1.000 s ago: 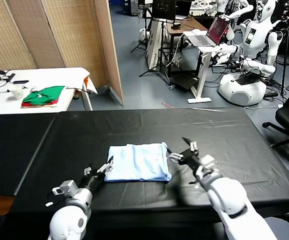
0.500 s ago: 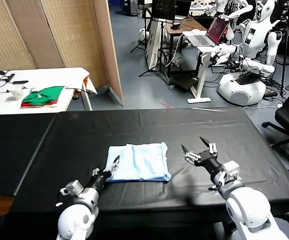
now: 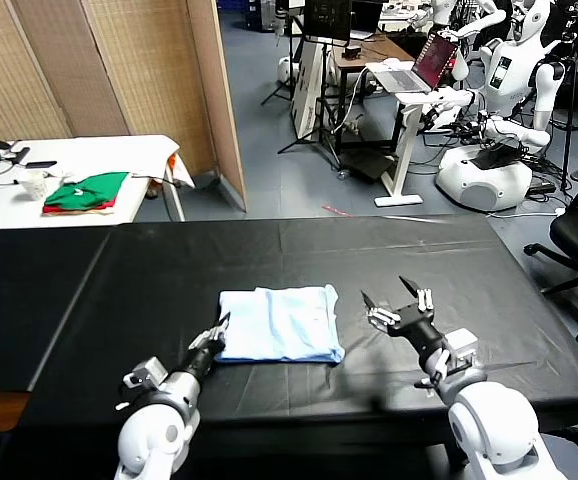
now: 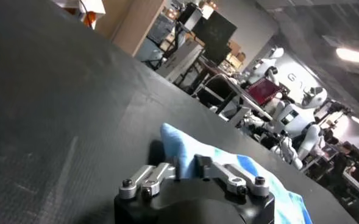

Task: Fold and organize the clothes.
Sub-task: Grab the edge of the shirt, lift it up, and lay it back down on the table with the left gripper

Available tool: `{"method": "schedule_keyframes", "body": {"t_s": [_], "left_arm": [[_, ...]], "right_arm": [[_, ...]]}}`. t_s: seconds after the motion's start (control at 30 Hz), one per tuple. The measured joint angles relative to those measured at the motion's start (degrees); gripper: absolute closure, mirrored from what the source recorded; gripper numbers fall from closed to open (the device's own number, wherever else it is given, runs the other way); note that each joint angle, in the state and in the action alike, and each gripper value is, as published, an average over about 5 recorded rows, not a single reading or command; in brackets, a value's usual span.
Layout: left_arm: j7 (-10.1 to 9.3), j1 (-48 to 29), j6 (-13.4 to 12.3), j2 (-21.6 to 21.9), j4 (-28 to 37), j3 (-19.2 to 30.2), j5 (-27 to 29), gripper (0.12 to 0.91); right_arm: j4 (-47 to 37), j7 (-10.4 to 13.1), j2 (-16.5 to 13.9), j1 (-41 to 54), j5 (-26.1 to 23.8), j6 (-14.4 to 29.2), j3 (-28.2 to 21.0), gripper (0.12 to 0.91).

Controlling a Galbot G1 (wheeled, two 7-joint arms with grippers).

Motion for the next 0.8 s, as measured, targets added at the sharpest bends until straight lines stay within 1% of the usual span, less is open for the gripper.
{"method": "schedule_keyframes", "body": {"t_s": [0.03,0.13,0.23,0.3,0.37,0.47,0.6,0.73,0.8], "left_arm": [[-0.25,0.08,0.17,0.2,-0.25,-0.01,0.65,0.861],[-1.03,0.68,0.38,1.27,-1.35,-0.21,3.98,0.854],[-1.49,1.59,-0.42,3.58,-2.91,-0.79,8.84,0.859],[-1.67,2.37,-1.24,6.08,-4.11,-1.45,12.52,0.859],[-2.01,3.3,-1.66,9.23,-5.33,-2.39,15.67,0.859],[-2.82,5.01,-1.1,14.55,-7.18,-4.49,18.42,0.859],[-3.2,7.94,-0.09,22.12,-9.47,-8.44,19.8,0.859],[-3.29,11.41,0.52,29.67,-11.04,-13.81,21.03,0.859],[-3.57,13.15,0.79,32.8,-11.73,-16.76,22.28,0.859]], "right_arm": [[0.2,0.02,0.09,-0.31,-0.07,0.01,0.2,0.118],[0.67,0.33,0.26,-1.49,-0.11,0.1,1.06,0.118],[0.66,1.06,0.28,-2.89,-0.11,0.45,1.96,0.118],[0.41,1.44,0.33,-3.67,-0.11,0.64,2.33,0.118],[0.11,1.61,0.46,-4.18,-0.1,0.69,2.46,0.118],[-0.27,1.67,0.63,-4.52,-0.12,0.67,2.2,0.118],[-0.92,1.67,0.63,-4.34,-0.19,0.6,1.33,0.118],[-1.71,1.67,0.87,-3.78,-0.35,0.57,0.3,0.118],[-2.14,1.66,1.22,-3.5,-0.59,0.57,-0.29,0.118]]}}
